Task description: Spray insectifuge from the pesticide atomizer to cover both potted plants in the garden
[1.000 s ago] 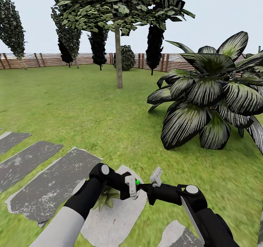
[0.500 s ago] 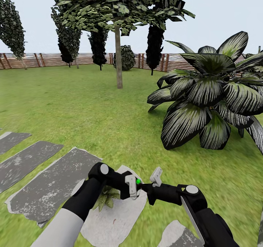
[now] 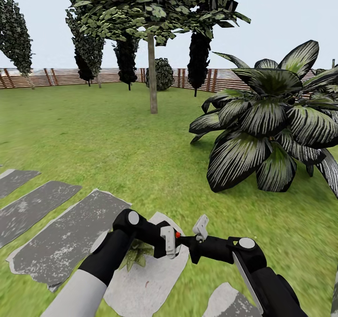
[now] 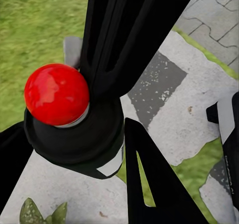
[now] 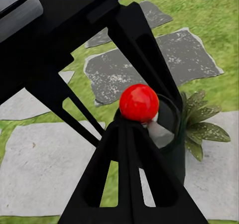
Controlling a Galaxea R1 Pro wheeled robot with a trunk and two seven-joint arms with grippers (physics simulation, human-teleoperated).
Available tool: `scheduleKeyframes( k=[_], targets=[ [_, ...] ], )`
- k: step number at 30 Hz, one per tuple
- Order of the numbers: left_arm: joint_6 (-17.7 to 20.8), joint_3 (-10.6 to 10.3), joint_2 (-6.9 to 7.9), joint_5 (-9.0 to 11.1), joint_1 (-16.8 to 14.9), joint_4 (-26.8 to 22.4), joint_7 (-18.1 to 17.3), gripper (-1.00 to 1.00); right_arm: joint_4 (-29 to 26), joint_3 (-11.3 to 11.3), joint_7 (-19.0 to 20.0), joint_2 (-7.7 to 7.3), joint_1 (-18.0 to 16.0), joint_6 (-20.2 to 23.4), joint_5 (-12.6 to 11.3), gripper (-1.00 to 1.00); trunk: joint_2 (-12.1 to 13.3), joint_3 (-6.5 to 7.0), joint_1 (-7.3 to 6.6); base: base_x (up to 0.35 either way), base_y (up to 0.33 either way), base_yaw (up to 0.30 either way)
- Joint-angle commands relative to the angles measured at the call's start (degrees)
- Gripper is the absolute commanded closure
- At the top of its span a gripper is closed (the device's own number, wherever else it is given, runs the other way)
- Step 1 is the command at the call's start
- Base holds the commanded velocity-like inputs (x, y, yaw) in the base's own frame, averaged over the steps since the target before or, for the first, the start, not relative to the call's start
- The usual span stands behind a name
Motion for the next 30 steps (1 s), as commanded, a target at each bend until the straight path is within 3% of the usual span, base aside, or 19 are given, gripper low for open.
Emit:
scheduleKeyframes(
  k=[1,30],
  targets=[
    [0.6,-0.1,-0.06,0.2,0.0,-0.1,-0.4,1.0,-0.1,-0.1,0.1,0.0,-0.1,-0.3,0.6,1.0,-0.1,-0.1,0.02,0.0,0.0,0.0],
    [0.6,0.1,-0.14,0.1,-0.1,0.9,0.5,1.0,-0.1,-0.1,0.2,0.0,-0.1,-0.3,0.6,1.0,-0.1,-0.1,0.02,0.0,0.0,0.0]
  ],
)
